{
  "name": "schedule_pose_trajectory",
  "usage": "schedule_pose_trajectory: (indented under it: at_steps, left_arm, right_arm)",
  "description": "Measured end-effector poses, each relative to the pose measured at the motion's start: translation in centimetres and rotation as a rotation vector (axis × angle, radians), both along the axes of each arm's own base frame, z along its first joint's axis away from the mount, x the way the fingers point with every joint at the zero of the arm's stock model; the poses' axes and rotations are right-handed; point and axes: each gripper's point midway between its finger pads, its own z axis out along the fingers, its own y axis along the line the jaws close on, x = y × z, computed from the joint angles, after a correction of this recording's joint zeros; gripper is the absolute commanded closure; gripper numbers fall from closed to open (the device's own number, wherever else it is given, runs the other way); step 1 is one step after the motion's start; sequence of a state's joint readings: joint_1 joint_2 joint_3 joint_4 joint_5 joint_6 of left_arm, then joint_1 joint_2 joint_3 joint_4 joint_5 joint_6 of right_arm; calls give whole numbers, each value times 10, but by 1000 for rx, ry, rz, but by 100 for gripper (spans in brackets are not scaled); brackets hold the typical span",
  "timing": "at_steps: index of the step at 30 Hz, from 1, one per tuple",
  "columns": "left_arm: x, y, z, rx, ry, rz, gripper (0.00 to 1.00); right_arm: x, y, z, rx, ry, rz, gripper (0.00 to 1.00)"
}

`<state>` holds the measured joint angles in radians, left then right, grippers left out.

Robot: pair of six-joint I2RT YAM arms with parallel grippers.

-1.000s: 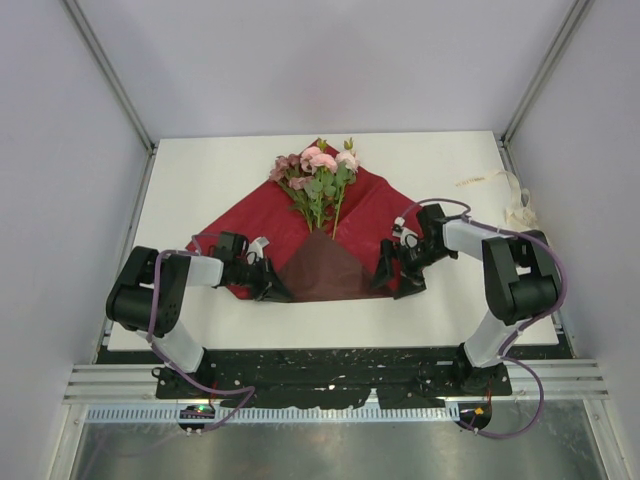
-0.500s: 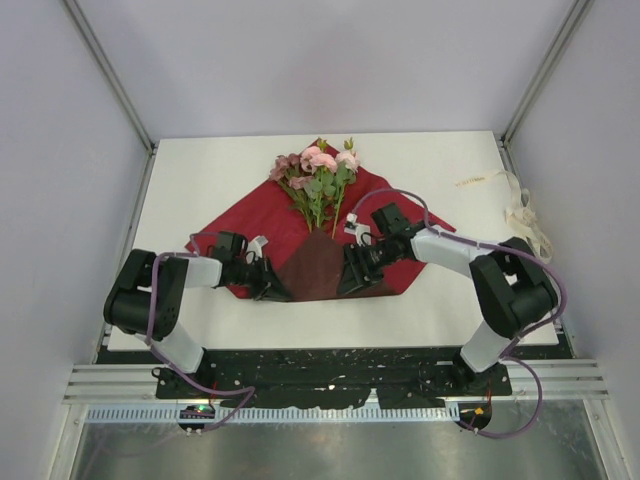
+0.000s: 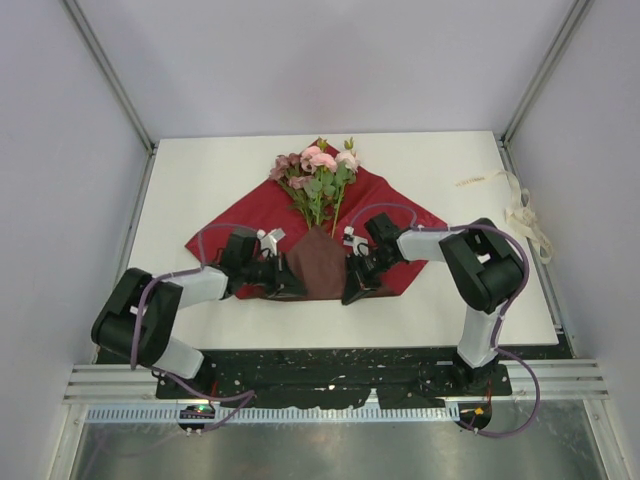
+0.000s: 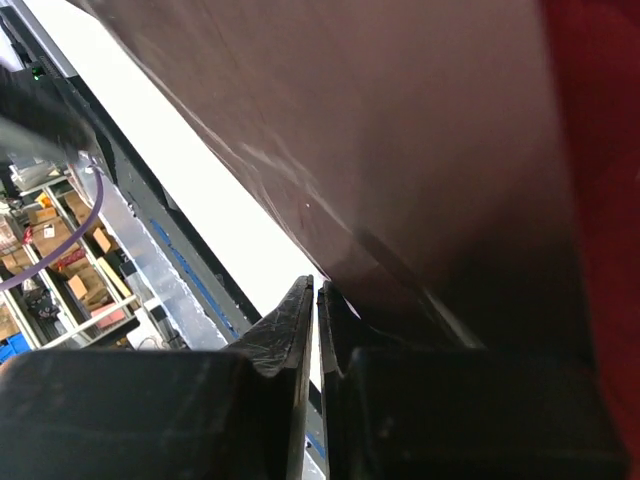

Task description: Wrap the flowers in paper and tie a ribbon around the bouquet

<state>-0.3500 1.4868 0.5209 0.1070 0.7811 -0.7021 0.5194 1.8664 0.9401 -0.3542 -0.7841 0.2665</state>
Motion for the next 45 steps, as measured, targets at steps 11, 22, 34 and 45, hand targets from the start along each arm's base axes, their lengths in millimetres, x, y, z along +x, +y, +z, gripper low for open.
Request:
schedule_pose_trajectory:
  at_steps: [11,22,34,45]
  left_arm:
    - [5,-61,-18,-81,96,-35,99]
    - [15,1,-33,-19,192,126,100]
    - [10,15,-38,-20,267,128,100]
    - [8,6,-37,-24,266,102,100]
  right_arm:
    - [2,-4,-2,46,100,-43,89]
    - [10,-20,-3,57,183,-129,88]
    - [7,-13,21,78,45,-22,58]
    - [19,31,13,53,-59,47,63]
